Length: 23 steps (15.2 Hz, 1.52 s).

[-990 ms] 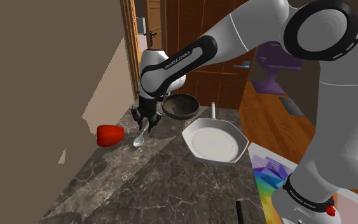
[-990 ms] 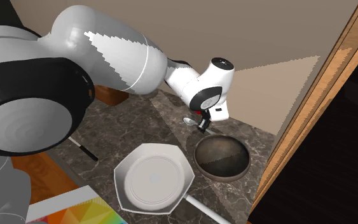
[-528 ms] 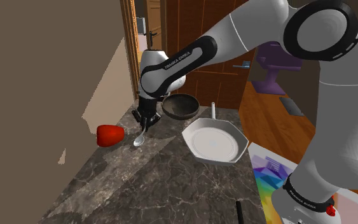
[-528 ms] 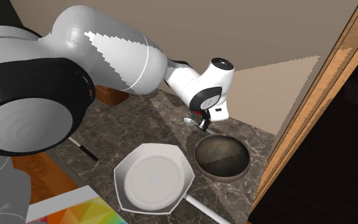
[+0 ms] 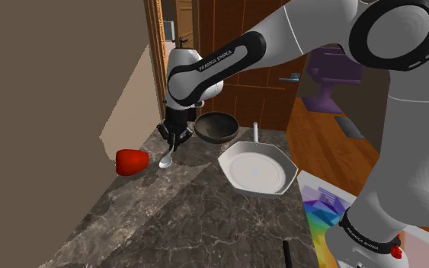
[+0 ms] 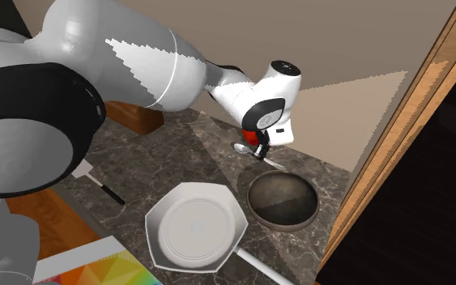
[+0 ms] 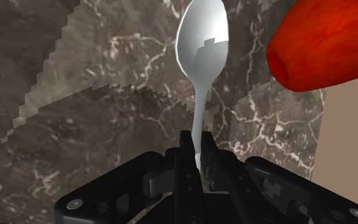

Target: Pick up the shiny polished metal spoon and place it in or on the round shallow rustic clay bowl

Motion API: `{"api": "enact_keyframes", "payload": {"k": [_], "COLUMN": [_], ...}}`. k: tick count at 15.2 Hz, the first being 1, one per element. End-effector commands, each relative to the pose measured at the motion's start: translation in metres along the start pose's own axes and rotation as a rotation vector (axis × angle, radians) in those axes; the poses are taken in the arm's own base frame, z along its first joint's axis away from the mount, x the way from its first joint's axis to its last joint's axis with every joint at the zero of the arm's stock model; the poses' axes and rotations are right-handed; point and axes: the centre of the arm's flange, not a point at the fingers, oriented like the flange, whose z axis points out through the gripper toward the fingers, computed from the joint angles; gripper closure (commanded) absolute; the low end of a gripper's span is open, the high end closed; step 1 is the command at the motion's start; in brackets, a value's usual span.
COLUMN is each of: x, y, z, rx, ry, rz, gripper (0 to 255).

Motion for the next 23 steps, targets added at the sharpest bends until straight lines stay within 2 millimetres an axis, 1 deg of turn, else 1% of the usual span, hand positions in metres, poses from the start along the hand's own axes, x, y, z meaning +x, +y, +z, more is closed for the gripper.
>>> {"api": "enact_keyframes", "payload": {"k": [1,23], "x": [-0.002,-0.019], "y": [-0.003,-0.021], "z": [-0.01,-0.123], "rx": [-0.001,-0.001], "ry": [0.0,0.0], "rz": [0.0,0.0], "gripper": [255,255]}}
